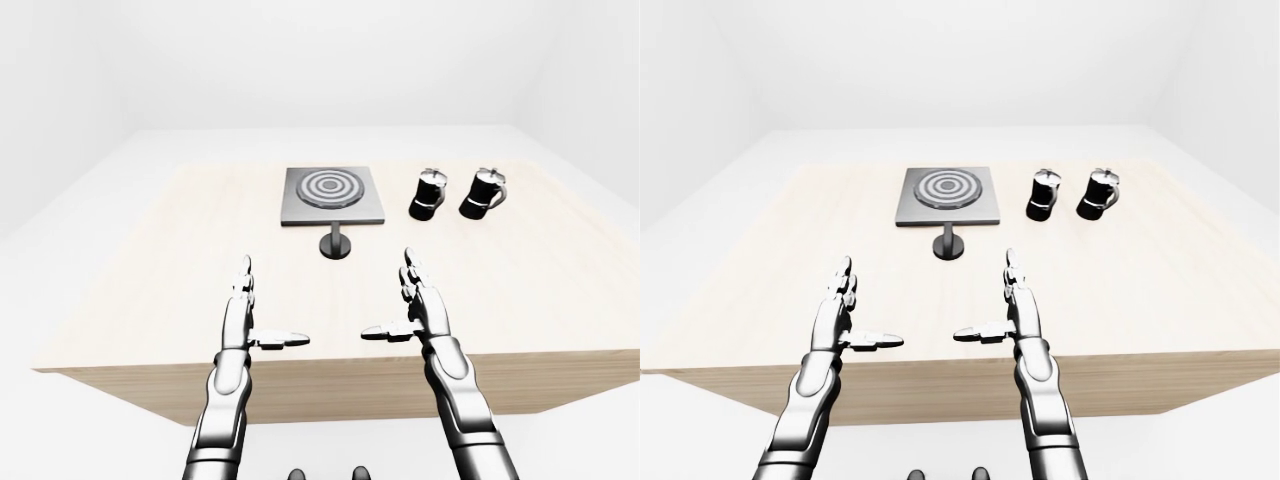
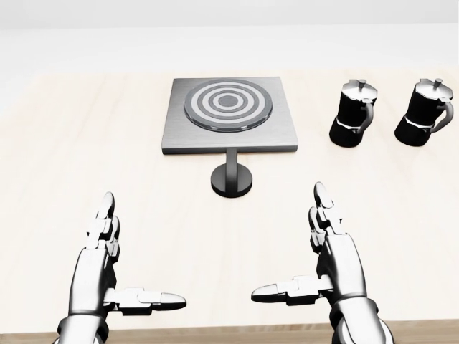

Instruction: Turn off the stove.

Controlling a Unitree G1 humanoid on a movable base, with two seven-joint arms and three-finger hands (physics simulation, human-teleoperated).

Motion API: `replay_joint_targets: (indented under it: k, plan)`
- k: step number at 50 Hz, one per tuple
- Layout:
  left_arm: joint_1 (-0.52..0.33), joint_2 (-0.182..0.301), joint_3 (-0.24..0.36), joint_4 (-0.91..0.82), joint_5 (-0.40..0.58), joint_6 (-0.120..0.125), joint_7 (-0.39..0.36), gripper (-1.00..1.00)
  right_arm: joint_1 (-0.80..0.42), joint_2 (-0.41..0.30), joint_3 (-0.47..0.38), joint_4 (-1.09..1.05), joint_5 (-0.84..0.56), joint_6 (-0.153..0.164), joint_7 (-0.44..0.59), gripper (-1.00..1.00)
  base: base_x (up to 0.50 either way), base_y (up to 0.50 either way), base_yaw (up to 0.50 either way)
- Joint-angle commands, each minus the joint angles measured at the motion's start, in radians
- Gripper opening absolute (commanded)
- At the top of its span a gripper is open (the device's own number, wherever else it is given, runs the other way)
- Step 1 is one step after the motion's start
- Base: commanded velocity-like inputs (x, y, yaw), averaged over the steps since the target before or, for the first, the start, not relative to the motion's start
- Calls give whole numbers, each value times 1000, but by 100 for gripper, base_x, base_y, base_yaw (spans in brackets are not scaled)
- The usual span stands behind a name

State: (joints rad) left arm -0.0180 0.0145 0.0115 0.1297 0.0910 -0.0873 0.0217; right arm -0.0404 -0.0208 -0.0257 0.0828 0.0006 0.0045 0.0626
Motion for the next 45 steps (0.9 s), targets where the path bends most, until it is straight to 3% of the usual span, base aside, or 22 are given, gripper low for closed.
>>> replay_joint_targets:
  k: [1,16,18,33,36,38,45]
  plan:
    - [3,-1,-1,-5,1,0,1,100,0,1,3,-6,-6,8,-2,100,1,9,0]
    - [4,-1,-1,-5,2,0,1,100,-4,-1,5,11,-9,-10,10,100,0,1,0]
    - [-1,-1,0,5,3,0,2,100,-4,0,6,4,-11,-1,9,100,9,0,0]
    - [9,-2,-5,-18,9,0,4,100,-2,0,7,-11,-16,7,9,100,36,0,0]
    - [6,-2,-4,-13,7,0,5,100,-5,0,5,6,-15,-5,11,100,38,0,0]
    - [4,-2,-4,-6,8,0,6,100,-4,1,6,-7,-16,8,8,100,36,0,0]
    - [3,-2,-3,-7,7,0,6,100,-7,1,2,2,-14,9,0,100,25,0,0]
